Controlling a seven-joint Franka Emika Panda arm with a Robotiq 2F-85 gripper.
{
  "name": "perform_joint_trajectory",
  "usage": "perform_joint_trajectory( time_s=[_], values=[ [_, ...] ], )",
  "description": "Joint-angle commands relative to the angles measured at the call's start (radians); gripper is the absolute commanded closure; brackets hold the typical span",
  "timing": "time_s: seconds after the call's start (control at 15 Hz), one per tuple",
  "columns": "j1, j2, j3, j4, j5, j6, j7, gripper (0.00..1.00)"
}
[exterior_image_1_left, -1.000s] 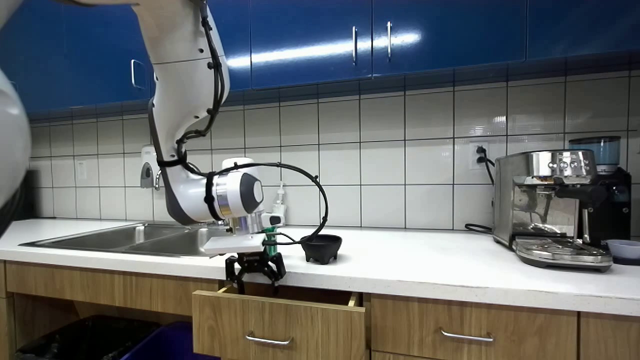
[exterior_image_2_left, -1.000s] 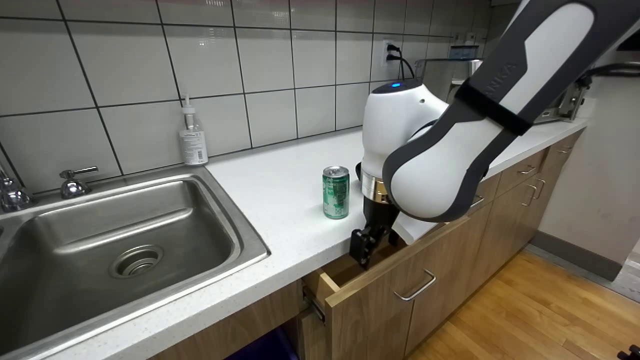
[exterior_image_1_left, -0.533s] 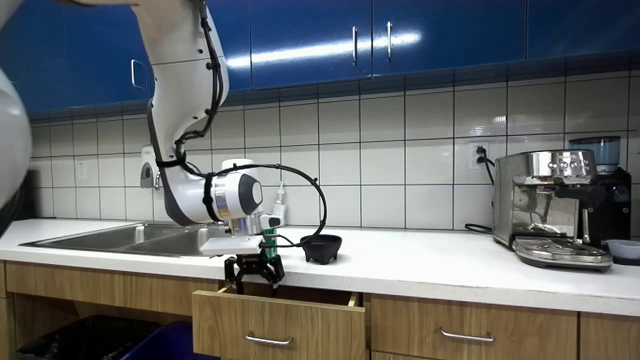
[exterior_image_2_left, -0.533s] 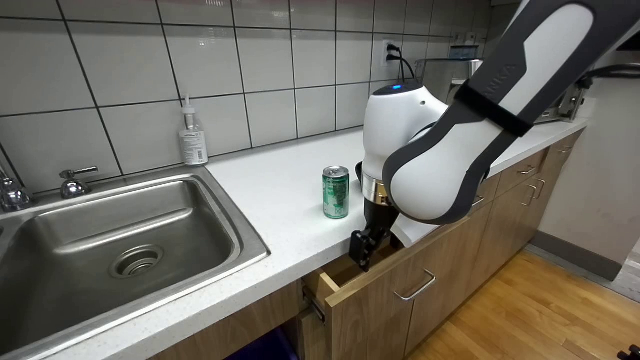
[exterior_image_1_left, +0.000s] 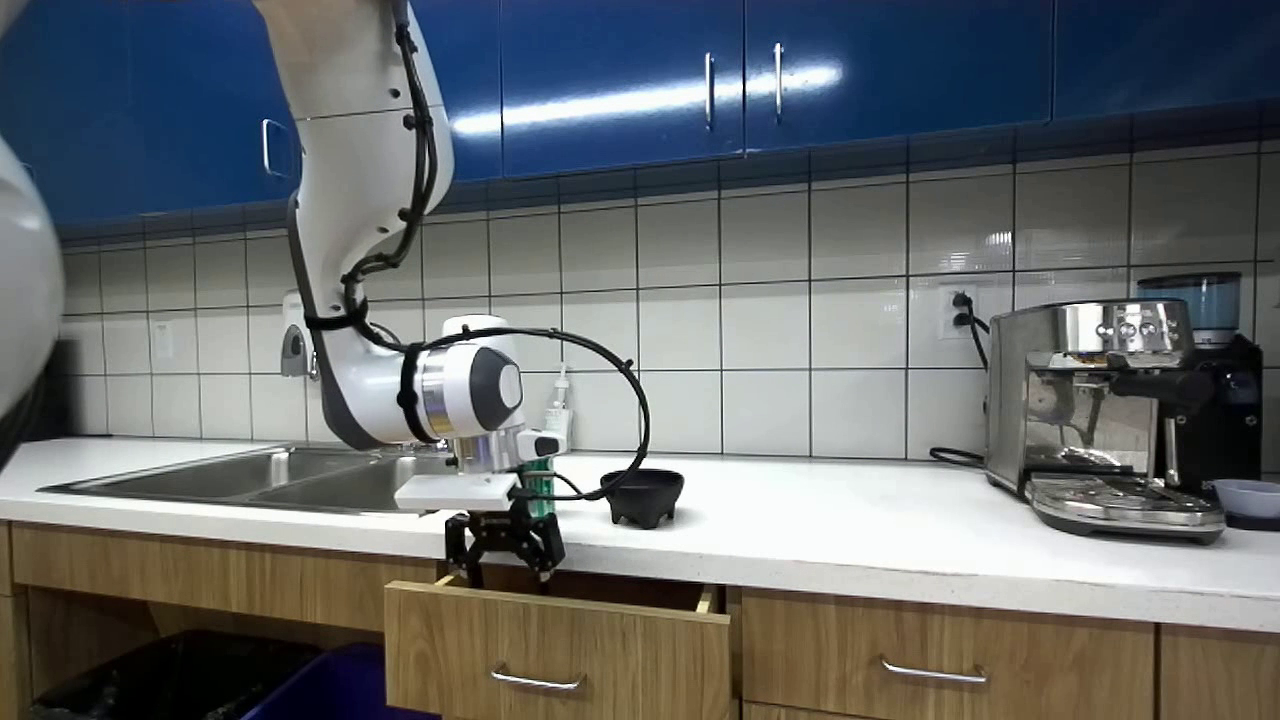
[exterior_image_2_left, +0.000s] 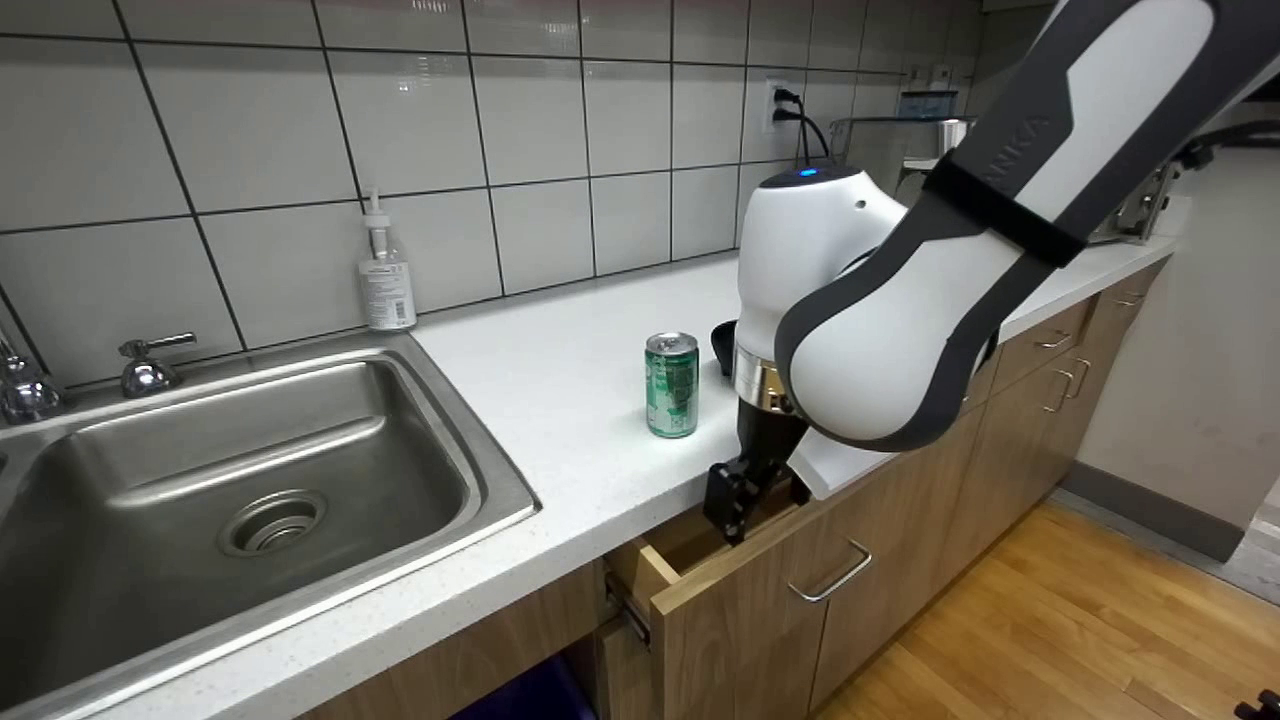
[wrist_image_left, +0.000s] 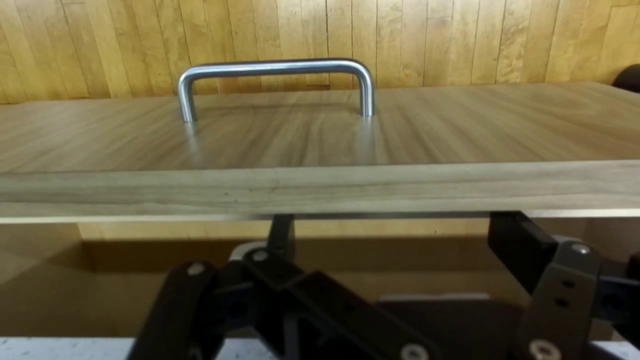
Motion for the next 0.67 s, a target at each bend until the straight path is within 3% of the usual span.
perform_joint_trajectory(
  time_s=[0.0,0.6],
  values=[
    [0.005,-0.056,0.005,-0.068,0.016,-0.024,0.007,0.0],
    [0.007,-0.106,0.016,-0.145,0.038,-0.033,0.021,0.0]
  ],
)
